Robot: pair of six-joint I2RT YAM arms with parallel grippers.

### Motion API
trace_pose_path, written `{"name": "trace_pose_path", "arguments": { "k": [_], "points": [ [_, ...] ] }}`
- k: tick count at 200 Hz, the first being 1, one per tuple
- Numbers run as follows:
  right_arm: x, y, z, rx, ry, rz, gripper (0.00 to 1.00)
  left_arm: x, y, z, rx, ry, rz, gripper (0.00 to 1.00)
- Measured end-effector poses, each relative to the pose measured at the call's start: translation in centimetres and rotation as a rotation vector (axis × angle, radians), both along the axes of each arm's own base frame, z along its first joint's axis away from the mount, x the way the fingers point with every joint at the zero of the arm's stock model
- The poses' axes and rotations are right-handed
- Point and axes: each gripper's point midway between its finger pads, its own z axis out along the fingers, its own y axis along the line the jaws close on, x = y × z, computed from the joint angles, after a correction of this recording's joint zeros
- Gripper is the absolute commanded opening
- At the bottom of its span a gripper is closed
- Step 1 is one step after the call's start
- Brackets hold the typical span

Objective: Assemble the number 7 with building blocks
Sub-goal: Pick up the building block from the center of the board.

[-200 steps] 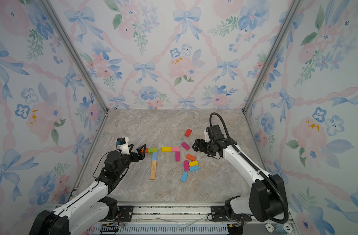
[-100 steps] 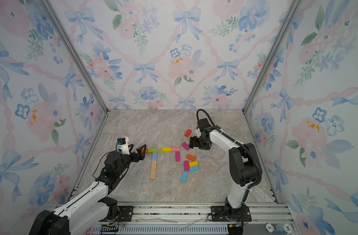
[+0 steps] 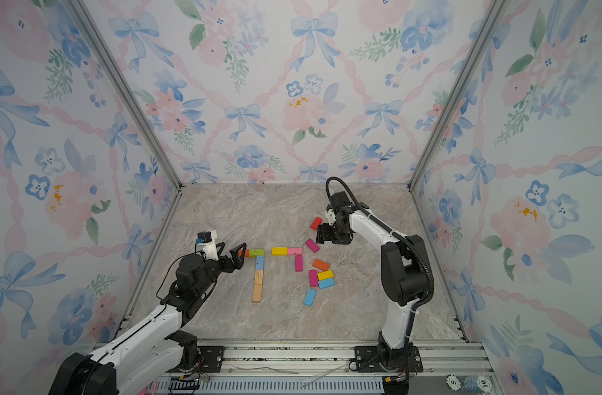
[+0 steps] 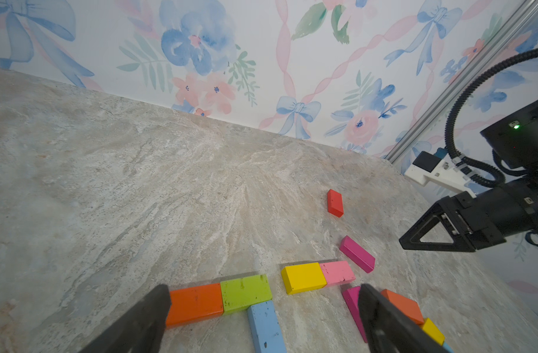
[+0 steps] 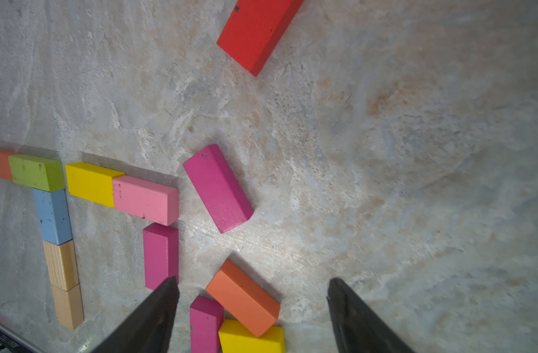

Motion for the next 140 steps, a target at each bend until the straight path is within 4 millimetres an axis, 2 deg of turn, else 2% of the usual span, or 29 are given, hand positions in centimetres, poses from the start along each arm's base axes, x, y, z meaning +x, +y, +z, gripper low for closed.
{"name": "trace_pose_path", "arguments": {
  "k": [33,98,140],
  "points": [
    [0.5,0.7,-0.2,-0.002,0.005,0.018,0.78,0.0,0.0,0.0,0.0,0.0,0.0,0.98],
    [0.8,3.5,-1.2,-0.02,0.03,0.097,0.78,0.0,-0.1,0.0,0.0,0.002,-0.003,0.98],
    [1.2,4.6,-1.4,-0.031,0.036,0.131,0.78,0.0,-0.1,-0.1,0.0,0.002,-0.004,0.98]
  ]
}}
